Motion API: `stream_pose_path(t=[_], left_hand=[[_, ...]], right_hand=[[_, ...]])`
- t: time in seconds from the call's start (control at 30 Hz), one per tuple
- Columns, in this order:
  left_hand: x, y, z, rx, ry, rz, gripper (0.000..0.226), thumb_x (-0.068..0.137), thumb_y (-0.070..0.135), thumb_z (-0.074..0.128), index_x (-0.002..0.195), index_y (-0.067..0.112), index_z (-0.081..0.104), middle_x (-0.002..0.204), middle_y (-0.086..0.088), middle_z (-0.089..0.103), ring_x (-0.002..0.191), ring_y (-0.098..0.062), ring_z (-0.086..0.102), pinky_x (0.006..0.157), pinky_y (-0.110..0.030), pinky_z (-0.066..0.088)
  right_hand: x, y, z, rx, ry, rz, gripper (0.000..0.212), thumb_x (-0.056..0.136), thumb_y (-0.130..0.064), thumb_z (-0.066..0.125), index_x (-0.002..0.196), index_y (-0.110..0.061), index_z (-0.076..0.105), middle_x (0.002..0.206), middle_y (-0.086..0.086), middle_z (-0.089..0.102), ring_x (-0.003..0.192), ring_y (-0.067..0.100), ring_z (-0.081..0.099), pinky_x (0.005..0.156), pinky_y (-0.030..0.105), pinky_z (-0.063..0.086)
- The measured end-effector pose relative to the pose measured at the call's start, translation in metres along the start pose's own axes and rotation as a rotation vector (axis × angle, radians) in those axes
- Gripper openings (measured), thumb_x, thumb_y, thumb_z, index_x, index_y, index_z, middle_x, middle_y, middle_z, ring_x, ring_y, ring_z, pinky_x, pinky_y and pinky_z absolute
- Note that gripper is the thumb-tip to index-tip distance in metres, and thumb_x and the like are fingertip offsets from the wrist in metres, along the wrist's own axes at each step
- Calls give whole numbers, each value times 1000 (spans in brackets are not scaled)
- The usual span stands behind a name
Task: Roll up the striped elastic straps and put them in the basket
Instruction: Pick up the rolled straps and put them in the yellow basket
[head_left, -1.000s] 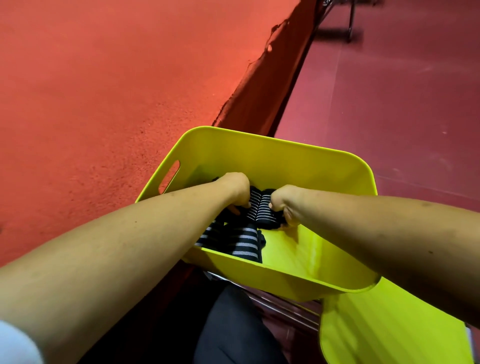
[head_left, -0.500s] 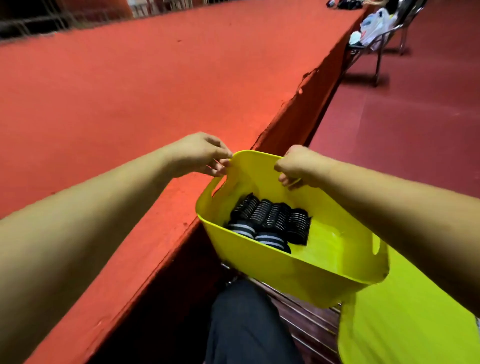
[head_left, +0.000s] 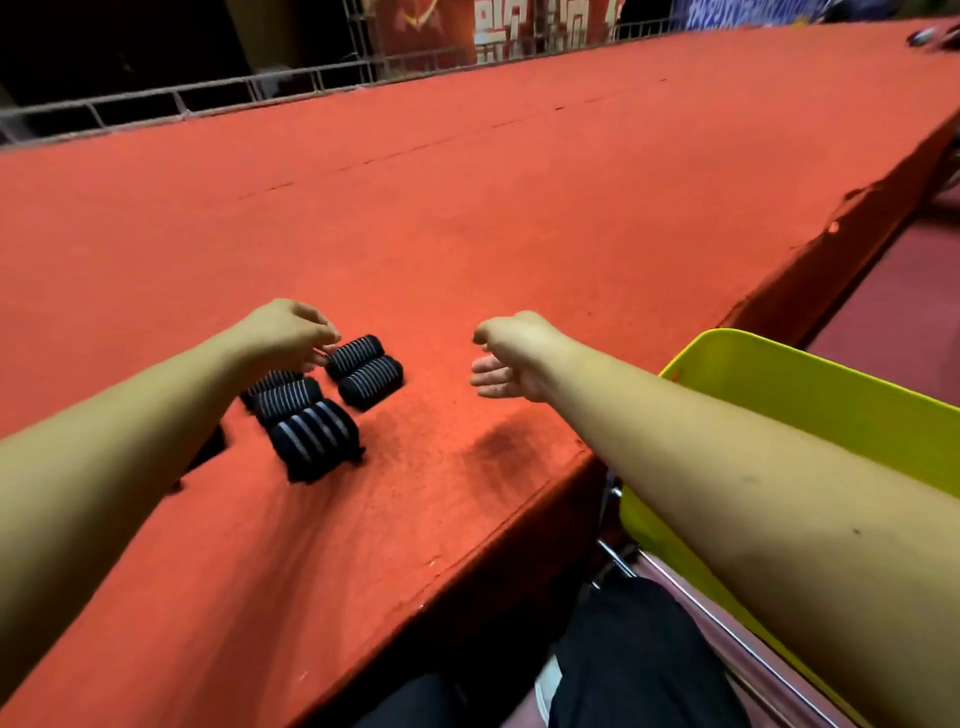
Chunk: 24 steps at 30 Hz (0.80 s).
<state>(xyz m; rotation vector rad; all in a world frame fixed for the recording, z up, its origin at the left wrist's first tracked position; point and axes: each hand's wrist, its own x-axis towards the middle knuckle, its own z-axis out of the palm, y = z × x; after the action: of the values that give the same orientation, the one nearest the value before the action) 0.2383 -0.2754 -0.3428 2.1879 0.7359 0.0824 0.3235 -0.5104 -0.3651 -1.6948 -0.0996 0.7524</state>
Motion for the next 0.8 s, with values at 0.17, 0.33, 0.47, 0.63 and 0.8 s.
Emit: stream_pose_path(t=[0.17, 0.33, 0.47, 0.63, 0.8], left_hand=[[32, -48, -3, 126, 124, -1, 8, 93, 6, 58, 94, 6, 67, 87, -14, 63, 63, -19, 52, 57, -22, 46], [80, -55, 16, 255, 114, 82, 23, 93, 12, 58, 114, 7, 67, 110, -12, 69, 90, -26, 62, 71, -27, 49], [118, -59, 29, 400, 6, 63, 43, 99, 20, 54, 140, 6, 52, 142, -15, 55, 128, -31, 53, 104, -32, 41], [140, -68, 36, 535, -75, 24, 39, 104, 28, 47, 114, -5, 65, 114, -25, 67, 97, -34, 62, 79, -34, 44], [136, -73, 39, 116, -94, -49, 37, 101, 31, 56, 104, -4, 68, 99, -19, 68, 82, -26, 61, 88, -46, 55]], right_hand=[[38, 20, 69, 161, -120, 179, 27, 100, -18, 47, 124, -6, 43, 121, 25, 57, 111, 39, 62, 81, 41, 50], [87, 30, 111, 217, -114, 219, 38, 100, -20, 49, 134, -5, 42, 133, 29, 51, 116, 41, 60, 89, 42, 50], [123, 31, 131, 228, -49, 221, 16, 97, -20, 53, 110, -11, 51, 90, 19, 55, 98, 37, 66, 84, 41, 56], [150, 33, 144, 242, 2, 192, 13, 97, -18, 61, 102, -6, 61, 88, 12, 60, 77, 25, 62, 84, 40, 57], [145, 33, 139, 362, 33, 181, 38, 93, -7, 65, 130, -3, 55, 126, 17, 63, 114, 34, 63, 89, 42, 54]])
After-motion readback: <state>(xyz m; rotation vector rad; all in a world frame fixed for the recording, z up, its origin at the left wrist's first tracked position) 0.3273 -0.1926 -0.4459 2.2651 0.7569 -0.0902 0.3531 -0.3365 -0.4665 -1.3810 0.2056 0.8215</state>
